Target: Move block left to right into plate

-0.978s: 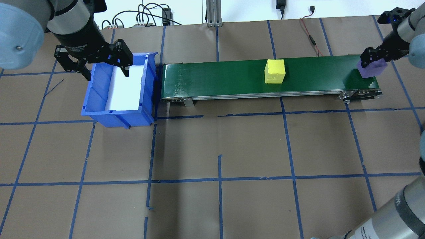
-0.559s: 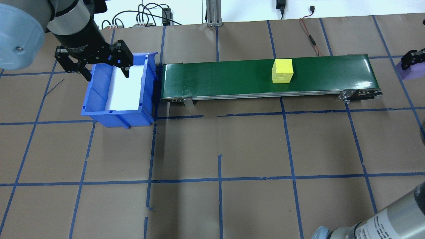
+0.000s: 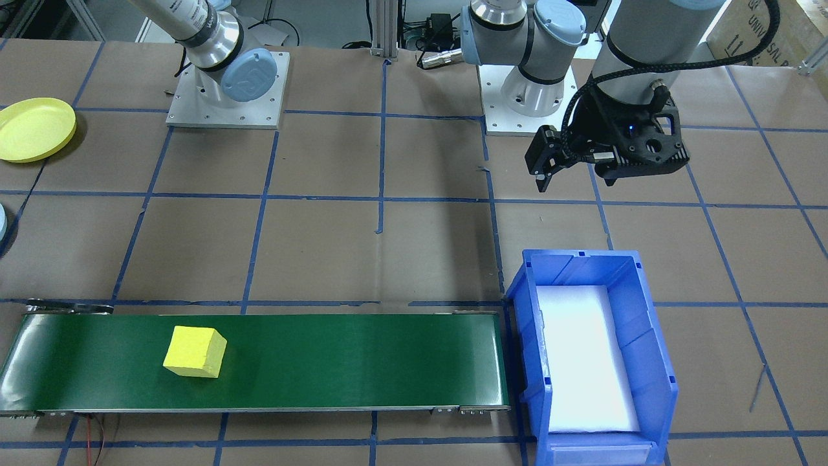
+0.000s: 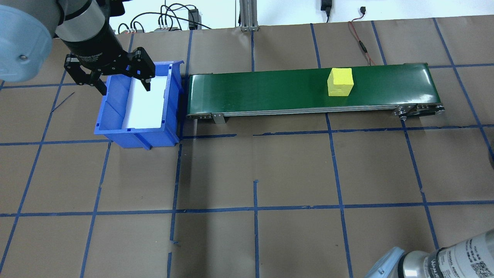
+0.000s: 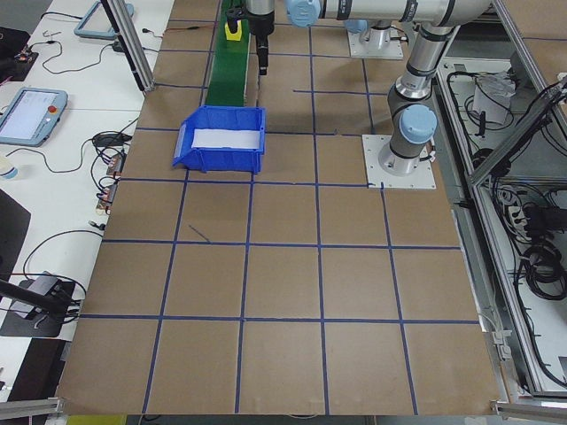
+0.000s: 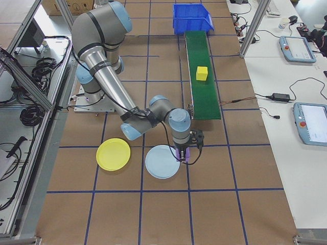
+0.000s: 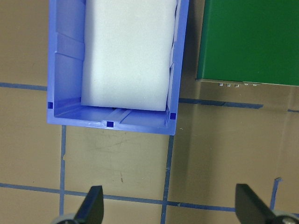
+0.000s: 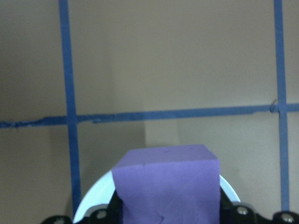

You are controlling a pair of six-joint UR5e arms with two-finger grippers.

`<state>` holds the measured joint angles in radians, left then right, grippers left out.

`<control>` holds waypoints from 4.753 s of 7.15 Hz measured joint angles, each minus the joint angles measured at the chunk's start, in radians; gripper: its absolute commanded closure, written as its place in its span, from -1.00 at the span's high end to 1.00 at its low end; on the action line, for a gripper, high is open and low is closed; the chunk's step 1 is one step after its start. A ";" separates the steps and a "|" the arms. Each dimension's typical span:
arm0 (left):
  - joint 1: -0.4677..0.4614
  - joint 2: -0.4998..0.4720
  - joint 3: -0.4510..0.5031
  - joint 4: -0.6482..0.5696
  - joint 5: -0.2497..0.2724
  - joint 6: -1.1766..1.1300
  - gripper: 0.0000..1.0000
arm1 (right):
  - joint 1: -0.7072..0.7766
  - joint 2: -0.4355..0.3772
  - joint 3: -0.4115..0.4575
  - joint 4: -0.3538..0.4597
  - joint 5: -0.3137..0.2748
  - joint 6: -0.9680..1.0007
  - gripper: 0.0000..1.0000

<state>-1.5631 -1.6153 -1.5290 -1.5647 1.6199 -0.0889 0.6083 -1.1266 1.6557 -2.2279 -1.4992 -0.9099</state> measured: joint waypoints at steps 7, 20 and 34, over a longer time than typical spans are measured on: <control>0.003 0.000 -0.004 -0.001 0.000 0.001 1.00 | -0.065 -0.031 0.051 0.090 -0.004 -0.031 1.00; 0.001 -0.001 -0.005 -0.002 -0.002 -0.007 1.00 | 0.405 -0.047 -0.079 0.142 0.344 0.620 1.00; 0.003 -0.006 -0.029 0.008 -0.003 -0.013 1.00 | 0.303 -0.241 0.099 0.141 0.011 0.306 -0.50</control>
<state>-1.5601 -1.6213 -1.5580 -1.5566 1.6171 -0.1017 0.9108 -1.3676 1.7552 -2.0866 -1.4879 -0.6039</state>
